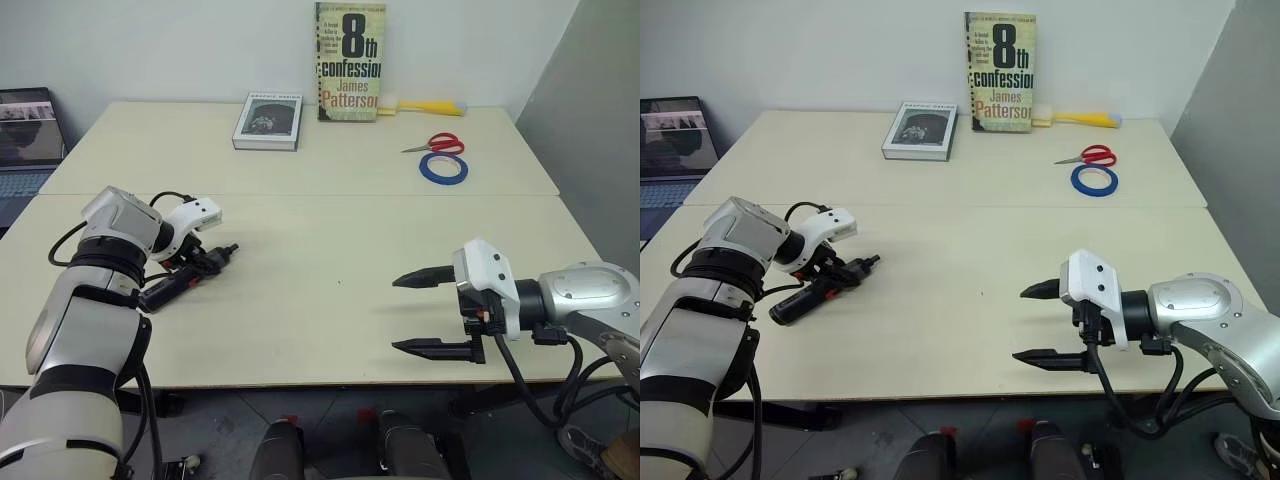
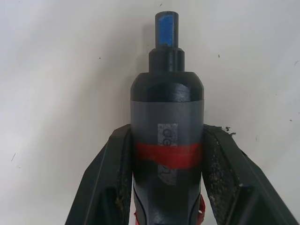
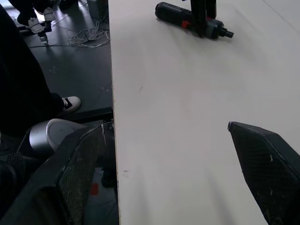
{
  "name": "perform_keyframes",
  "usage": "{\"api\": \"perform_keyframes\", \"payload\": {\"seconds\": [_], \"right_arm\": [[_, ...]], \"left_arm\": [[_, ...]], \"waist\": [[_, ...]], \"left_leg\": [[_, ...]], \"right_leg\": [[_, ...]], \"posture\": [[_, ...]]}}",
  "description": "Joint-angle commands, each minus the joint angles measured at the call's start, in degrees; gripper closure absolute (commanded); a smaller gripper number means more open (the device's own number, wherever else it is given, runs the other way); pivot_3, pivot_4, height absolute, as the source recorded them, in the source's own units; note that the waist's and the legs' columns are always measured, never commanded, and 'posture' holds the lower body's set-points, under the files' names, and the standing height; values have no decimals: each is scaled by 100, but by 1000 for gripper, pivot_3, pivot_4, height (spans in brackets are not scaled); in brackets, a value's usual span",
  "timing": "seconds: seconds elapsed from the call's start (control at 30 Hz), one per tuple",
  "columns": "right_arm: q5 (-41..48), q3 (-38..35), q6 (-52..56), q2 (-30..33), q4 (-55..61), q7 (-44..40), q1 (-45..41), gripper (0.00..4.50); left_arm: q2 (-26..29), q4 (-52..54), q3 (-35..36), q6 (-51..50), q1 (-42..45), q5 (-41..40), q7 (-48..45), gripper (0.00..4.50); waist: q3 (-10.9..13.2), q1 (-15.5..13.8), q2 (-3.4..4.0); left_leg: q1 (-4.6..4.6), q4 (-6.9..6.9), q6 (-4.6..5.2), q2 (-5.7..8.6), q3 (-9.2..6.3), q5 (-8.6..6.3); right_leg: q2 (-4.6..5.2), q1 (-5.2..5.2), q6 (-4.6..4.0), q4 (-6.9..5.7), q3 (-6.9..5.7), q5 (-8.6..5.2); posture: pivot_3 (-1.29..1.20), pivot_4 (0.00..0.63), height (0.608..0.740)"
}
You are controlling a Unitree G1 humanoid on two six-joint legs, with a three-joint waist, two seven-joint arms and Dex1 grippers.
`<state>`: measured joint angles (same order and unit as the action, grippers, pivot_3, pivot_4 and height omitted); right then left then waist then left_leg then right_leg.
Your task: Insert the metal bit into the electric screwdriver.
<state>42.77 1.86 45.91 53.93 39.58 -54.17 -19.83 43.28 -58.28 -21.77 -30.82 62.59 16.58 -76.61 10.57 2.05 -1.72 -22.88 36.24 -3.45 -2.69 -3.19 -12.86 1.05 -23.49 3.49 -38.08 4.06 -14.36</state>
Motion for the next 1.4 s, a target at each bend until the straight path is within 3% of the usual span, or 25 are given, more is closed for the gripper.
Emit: {"api": "perform_keyframes", "payload": {"seconds": [0.03, 0.2, 0.27, 0.47, 0.73, 0.97, 1.23, 1.4], "right_arm": [[27, -194, -53, 93, 58, -43, -12, 0], [108, -324, -13, 124, 123, -1, 91, 0], [148, -394, 5, 152, 157, 21, 148, 0], [157, -552, -15, 244, 214, 50, 284, 0], [119, -664, -67, 415, 170, -14, 315, 0], [104, -866, -86, 530, 181, 43, 482, 0], [138, -1020, -61, 591, 201, 59, 528, 0], [219, -1119, -23, 653, 244, 61, 567, 0]], "left_arm": [[82, 226, 93, 75, -103, -23, 23, 2828], [37, 1007, 547, 205, 29, -332, 380, 2828], [-251, 1874, 1180, -178, 254, -760, 940, 2828], [-1149, 4854, 2439, -1605, -465, -2039, 1773, 2829], [-2483, 6549, 3158, -1973, -1511, -3124, 3089, 2829], [-3282, 6698, 2951, -899, -2402, -3234, 3940, 2829], [-3451, 6161, 2400, 700, -2881, -2924, 4208, 2829], [-3412, 5909, 2301, 980, -2968, -2919, 4299, 2829]], "waist": [[0, 0, 0], [3, -24, -4], [13, -79, -20], [18, -119, -27], [22, 10, -23], [22, -21, -25], [22, -40, -25], [22, -39, -25]], "left_leg": [[-1, 0, 0, 0, 0, 0], [-6, 0, 0, 0, -4, 0], [-14, 4, 0, 0, -13, 1], [-75, 71, -4, 8, -37, -2], [-31, 65, -1, 4, -36, -1], [-10, 74, -1, 9, -13, 0], [-12, 72, 0, 10, -8, 0], [-14, 69, 0, 10, -6, 0]], "right_leg": [[0, 0, 0, 0, 0, 0], [0, -2, 0, 0, -3, 0], [0, -3, 0, 2, -10, 1], [11, -9, 5, 15, -29, 15], [-3, 3, 18, -15, -20, 11], [1, 33, 40, 11, 6, 35], [1, 31, 40, 19, 10, 36], [1, 30, 40, 24, 11, 36]], "posture": [[0, 150, 740], [0, 150, 740], [0, 150, 740], [0, 150, 740], [0, 150, 740], [0, 150, 740], [0, 150, 740], [0, 150, 740]]}}
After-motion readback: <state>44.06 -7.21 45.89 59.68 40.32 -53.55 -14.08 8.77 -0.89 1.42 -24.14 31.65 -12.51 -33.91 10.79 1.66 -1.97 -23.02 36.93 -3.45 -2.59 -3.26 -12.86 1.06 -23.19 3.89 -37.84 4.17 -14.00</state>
